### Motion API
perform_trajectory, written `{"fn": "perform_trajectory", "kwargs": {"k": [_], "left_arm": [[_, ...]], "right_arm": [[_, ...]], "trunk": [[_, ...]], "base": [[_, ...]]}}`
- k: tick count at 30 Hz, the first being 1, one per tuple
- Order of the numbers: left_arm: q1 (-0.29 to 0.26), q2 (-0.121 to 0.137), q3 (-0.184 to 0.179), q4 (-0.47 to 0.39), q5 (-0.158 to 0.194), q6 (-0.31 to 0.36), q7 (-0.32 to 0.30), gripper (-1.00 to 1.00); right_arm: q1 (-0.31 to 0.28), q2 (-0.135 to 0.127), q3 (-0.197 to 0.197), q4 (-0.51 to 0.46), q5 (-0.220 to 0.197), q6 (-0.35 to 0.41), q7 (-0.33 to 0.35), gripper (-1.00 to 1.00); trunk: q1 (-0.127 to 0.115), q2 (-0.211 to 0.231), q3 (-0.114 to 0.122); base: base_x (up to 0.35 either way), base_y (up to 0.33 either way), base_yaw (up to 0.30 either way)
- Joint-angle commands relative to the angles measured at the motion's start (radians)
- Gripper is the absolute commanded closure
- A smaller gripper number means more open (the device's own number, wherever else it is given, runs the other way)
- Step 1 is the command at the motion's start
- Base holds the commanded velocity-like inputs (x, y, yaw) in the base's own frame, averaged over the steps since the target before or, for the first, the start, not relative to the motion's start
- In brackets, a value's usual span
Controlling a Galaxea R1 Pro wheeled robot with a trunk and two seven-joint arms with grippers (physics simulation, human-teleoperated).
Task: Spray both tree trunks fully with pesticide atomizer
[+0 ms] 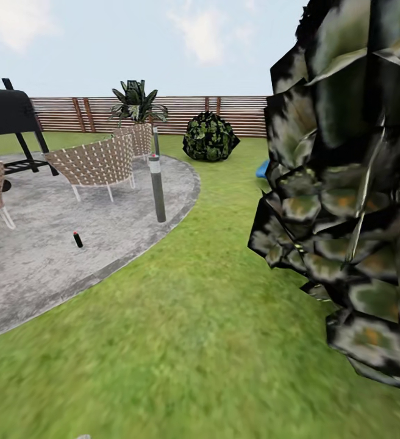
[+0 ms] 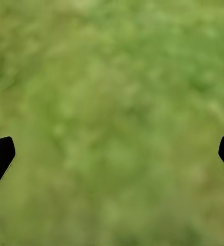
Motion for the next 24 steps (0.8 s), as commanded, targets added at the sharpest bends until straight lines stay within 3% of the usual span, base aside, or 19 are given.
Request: {"fn": "perform_trajectory", "kwargs": {"k": [1,17,24], "left_arm": [[-0.001,0.0,0.002,0.001,0.0,-0.003,-0.001,-1.0],[-0.001,0.0,0.002,0.001,0.001,-0.003,-0.001,-1.0],[-0.001,0.0,0.002,0.001,0.001,-0.003,-0.001,-1.0]], "right_arm": [[0.0,0.0,0.0,0.0,0.002,-0.003,0.0,-1.0],[0.0,0.0,0.0,0.0,0.002,-0.003,0.0,-1.0],[0.0,0.0,0.0,0.0,0.002,-0.003,0.0,-1.0]], "trunk": [[0.0,0.0,-0.001],[0.0,0.0,-0.001],[0.0,0.0,-0.001]], "base": [[0.34,0.0,0.257],[0.34,0.0,0.273],[0.34,0.0,0.086]]}}
